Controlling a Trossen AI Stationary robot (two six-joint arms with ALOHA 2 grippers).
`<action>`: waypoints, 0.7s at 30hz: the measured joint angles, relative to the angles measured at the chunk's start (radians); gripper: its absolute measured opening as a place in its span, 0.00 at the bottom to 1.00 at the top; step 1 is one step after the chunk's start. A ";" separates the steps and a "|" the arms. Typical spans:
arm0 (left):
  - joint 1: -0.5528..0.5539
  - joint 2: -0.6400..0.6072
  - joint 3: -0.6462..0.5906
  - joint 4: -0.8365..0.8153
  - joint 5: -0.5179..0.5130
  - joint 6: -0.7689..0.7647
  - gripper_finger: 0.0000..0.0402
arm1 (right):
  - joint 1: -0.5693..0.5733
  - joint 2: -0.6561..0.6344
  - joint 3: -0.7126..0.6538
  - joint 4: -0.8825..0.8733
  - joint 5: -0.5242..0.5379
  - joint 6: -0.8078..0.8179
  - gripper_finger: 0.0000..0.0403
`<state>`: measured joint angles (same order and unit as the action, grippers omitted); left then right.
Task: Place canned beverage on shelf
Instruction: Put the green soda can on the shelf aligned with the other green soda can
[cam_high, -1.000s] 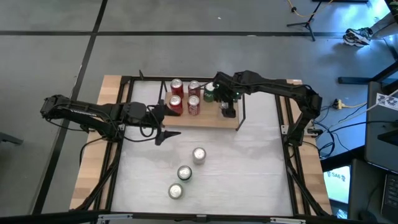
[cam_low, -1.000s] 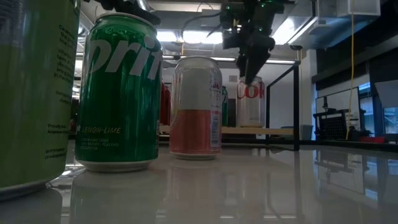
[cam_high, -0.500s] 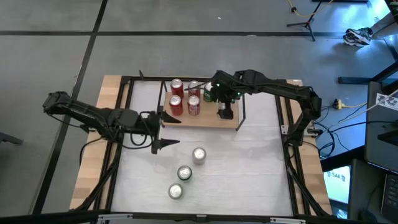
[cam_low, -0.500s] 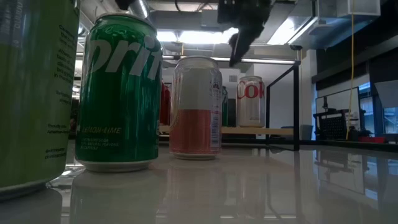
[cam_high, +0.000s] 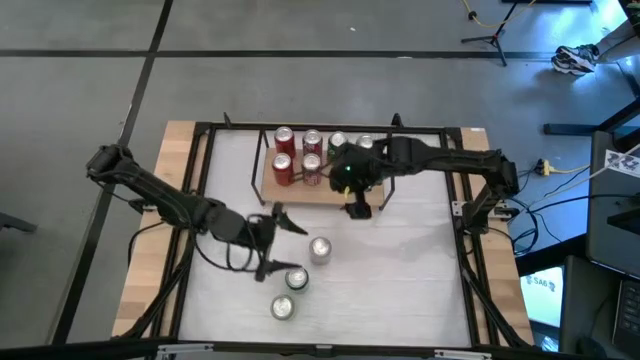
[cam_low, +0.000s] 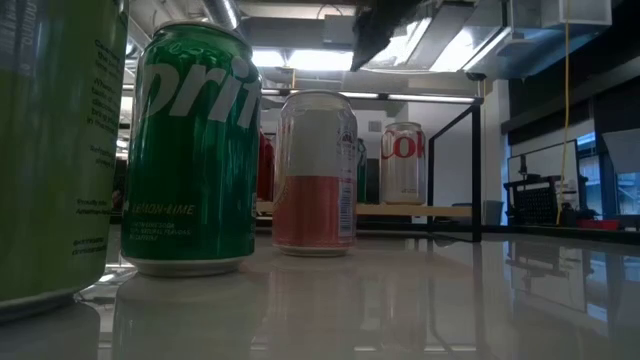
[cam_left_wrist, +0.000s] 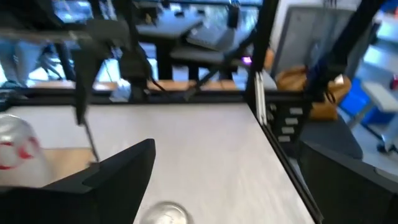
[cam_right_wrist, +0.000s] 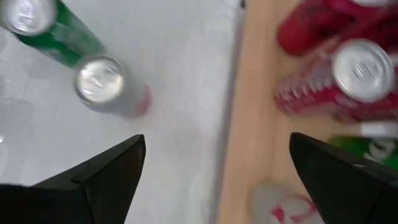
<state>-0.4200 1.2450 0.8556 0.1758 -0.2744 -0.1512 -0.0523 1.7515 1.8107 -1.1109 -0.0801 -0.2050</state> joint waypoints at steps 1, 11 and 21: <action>-0.010 0.023 0.004 0.001 0.000 -0.001 0.94 | 0.015 0.000 0.000 0.012 0.000 0.001 0.97; -0.098 0.192 0.006 0.003 -0.042 -0.058 0.94 | 0.134 0.000 0.000 0.129 0.000 0.040 0.97; -0.130 0.257 0.006 -0.015 -0.109 -0.060 0.94 | 0.213 0.000 0.000 0.153 0.000 0.048 0.97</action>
<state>-0.5503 1.5024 0.8619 0.1604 -0.3835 -0.2108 0.1604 1.7515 1.8107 -0.9579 -0.0797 -0.1574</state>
